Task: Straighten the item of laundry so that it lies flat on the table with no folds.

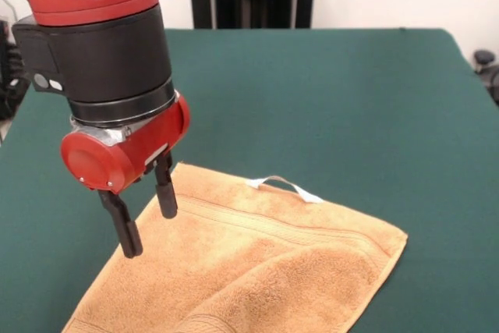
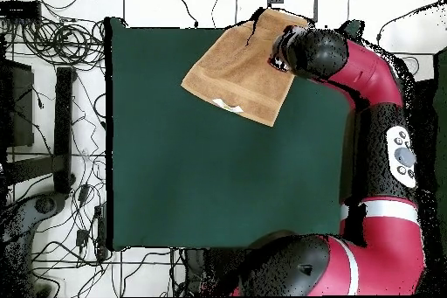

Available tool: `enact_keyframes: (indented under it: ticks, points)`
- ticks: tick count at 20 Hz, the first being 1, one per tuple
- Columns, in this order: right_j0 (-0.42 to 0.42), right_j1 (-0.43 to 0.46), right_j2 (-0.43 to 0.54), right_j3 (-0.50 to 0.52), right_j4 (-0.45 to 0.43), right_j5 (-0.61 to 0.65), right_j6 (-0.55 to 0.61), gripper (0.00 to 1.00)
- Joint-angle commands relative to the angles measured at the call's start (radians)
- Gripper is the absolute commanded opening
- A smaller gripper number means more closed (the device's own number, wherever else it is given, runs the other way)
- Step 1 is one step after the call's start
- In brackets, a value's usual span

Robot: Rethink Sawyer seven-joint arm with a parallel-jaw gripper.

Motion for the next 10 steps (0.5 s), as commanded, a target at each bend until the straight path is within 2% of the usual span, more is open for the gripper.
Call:
enact_keyframes:
  ticks: [1,10]
  points:
    - [0.027,0.01,0.019,0.149,-0.019,0.136,0.128,1.0]
    - [0.077,0.062,-0.066,0.112,-0.11,0.33,0.083,1.0]
